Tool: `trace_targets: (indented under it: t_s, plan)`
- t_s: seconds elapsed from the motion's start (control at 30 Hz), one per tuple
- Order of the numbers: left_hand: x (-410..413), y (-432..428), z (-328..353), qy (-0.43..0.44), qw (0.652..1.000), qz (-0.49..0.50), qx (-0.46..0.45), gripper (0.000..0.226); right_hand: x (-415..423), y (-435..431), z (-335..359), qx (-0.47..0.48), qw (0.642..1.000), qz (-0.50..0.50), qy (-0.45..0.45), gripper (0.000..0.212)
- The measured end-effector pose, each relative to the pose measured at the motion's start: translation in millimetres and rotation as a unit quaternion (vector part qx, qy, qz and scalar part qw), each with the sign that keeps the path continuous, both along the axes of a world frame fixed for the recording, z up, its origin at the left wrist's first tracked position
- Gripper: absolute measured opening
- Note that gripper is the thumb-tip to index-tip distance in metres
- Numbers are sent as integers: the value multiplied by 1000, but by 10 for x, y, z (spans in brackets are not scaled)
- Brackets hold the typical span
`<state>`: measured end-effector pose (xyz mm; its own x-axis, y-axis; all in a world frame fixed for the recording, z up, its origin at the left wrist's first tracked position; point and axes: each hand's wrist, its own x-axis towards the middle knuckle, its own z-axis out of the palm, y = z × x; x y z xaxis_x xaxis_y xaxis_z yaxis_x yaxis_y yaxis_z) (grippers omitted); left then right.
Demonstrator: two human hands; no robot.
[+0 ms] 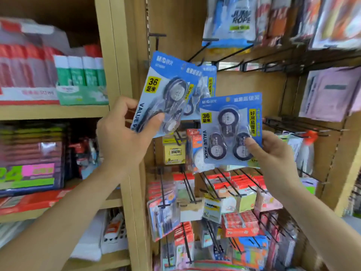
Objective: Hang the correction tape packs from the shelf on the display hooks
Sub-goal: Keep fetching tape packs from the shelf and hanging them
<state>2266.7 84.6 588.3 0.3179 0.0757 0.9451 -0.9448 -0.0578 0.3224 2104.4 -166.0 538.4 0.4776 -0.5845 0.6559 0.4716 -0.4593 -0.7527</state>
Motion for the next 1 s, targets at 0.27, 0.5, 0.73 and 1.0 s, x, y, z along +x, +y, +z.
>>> trace_targets:
  t_s: [0.27,0.5,0.73,1.0]
  plan:
    - [281,-138,508,-49,997,64,-20,33,248,-27,441,34,998,32,-40,15]
    - [599,-273,928,-162,976,146,-20,32,593,-15,754,39,996,57,-52,15]
    - [773,-280,1044,-222,953,205,-13,34,1003,-91,915,74,993,75,-53,18]
    - [843,-264,1007,-237,943,232,12,34,1229,-202,772,98,988,108,-49,18]
